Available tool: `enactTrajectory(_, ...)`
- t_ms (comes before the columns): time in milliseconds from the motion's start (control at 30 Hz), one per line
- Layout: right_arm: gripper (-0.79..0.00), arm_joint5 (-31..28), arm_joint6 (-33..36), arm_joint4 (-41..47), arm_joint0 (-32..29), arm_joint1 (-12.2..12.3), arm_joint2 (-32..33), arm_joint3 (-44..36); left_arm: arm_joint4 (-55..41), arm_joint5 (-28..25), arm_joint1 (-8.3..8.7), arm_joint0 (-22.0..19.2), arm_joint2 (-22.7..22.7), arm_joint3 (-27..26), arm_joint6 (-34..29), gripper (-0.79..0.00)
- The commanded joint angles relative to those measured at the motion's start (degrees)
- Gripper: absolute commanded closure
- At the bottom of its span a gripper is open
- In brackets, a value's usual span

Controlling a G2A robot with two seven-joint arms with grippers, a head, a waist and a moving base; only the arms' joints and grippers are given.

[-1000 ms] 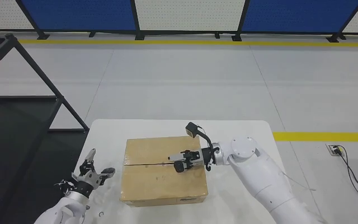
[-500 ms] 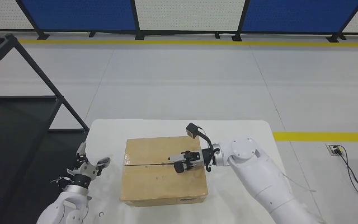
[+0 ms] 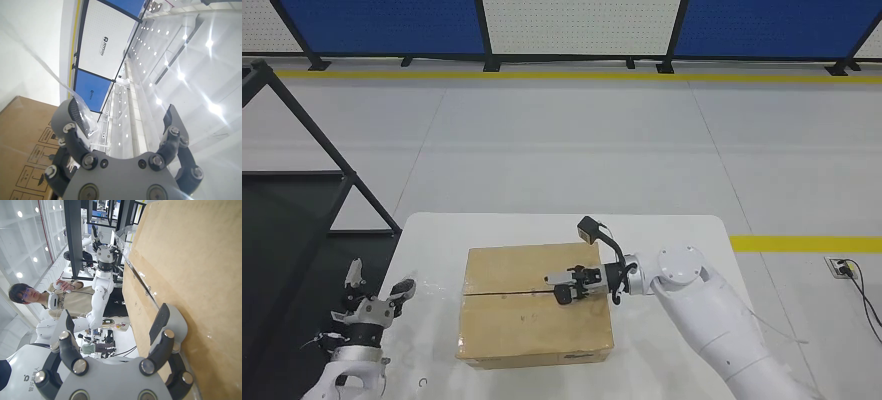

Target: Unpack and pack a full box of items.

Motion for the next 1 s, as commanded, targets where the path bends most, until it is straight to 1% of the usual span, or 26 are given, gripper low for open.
enactTrajectory(0, -0.785, 0.03, -0.45, 0.08, -0.11, 0.03, 0.19, 0.19, 0.34, -1.57, -0.17, 1.67, -0.51, -1.12, 0.74, -0.785)
enactTrajectory(133, -0.785, 1.28, -1.93, -0.09, -0.11, -0.04, 0.19, 1.01, 0.38, -3.62, -0.47, 3.86, -1.45, -2.69, 1.51, -0.785)
enactTrajectory(300, -0.785, 1.63, -2.59, 0.37, 0.25, -0.42, -0.23, 2.36, 1.13, -4.35, -0.72, 5.37, -2.37, -4.33, 1.9, -0.785)
enactTrajectory(733, -0.785, 1.04, -2.76, 0.47, 0.76, -1.0, -0.82, 3.78, 6.04, -6.36, -1.34, 7.03, -2.99, -9.0, 2.12, -0.785)
enactTrajectory(867, -0.785, 0.86, -2.67, 0.56, 0.73, -1.08, -0.81, 3.95, 7.03, -6.03, -1.52, 7.02, -3.02, -10.37, 2.28, -0.785)
enactTrajectory(967, -0.785, 0.63, -2.49, 0.6, 0.69, -1.12, -0.8, 3.98, 6.78, -4.98, -1.63, 6.54, -3.0, -10.48, 2.21, -0.785)
